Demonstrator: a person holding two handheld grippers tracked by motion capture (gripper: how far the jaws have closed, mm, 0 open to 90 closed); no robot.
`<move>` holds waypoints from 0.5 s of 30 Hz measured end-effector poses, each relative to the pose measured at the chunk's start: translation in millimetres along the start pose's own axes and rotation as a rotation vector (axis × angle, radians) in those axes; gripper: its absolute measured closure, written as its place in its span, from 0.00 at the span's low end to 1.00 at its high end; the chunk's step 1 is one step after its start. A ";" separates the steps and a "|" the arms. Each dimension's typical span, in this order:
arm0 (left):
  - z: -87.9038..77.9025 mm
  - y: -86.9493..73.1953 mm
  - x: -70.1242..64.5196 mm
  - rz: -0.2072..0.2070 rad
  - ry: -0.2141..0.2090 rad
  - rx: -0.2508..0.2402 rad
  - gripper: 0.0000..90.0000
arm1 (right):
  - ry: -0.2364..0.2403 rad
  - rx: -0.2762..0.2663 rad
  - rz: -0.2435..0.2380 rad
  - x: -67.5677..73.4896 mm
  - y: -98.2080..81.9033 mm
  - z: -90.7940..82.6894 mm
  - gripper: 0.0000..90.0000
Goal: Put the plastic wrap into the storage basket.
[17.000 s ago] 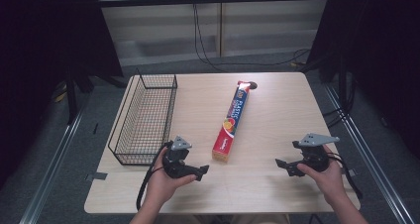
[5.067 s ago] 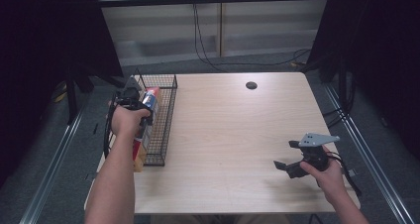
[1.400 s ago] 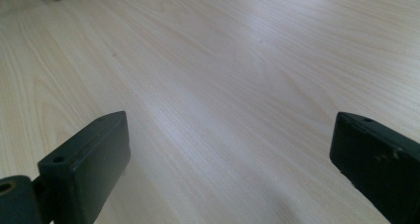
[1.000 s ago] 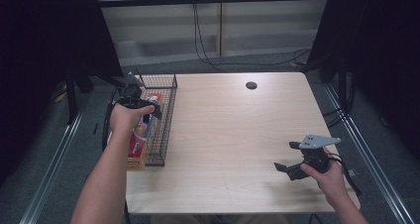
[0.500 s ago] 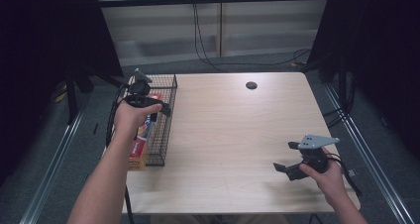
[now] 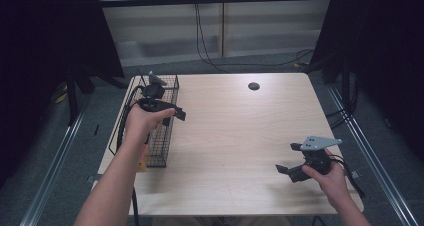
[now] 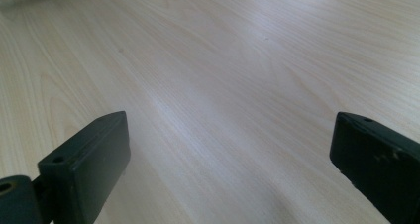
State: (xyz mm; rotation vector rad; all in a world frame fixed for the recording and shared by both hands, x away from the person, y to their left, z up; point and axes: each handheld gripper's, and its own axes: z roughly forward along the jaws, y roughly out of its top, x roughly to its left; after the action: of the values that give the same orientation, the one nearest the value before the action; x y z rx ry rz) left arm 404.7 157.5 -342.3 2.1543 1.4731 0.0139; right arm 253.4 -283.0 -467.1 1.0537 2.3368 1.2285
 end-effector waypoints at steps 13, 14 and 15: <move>10.4 -4.6 -18.6 0.061 -0.038 0.001 0.13 | -0.001 0.005 0.000 0.6 -0.3 2.0 0.02; 11.7 -5.1 -21.0 0.062 -0.040 -0.006 0.13 | 0.005 0.004 -0.004 0.3 -0.3 2.3 0.02; 12.5 -5.3 -22.5 0.072 -0.040 -0.003 0.13 | 0.006 0.005 -0.002 0.6 -0.3 2.4 0.02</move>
State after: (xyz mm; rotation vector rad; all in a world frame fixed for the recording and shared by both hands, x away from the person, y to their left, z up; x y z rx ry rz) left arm 394.6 134.2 -349.1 2.1921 1.3720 -0.0013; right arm 254.2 -281.3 -468.7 1.0508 2.3461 1.2272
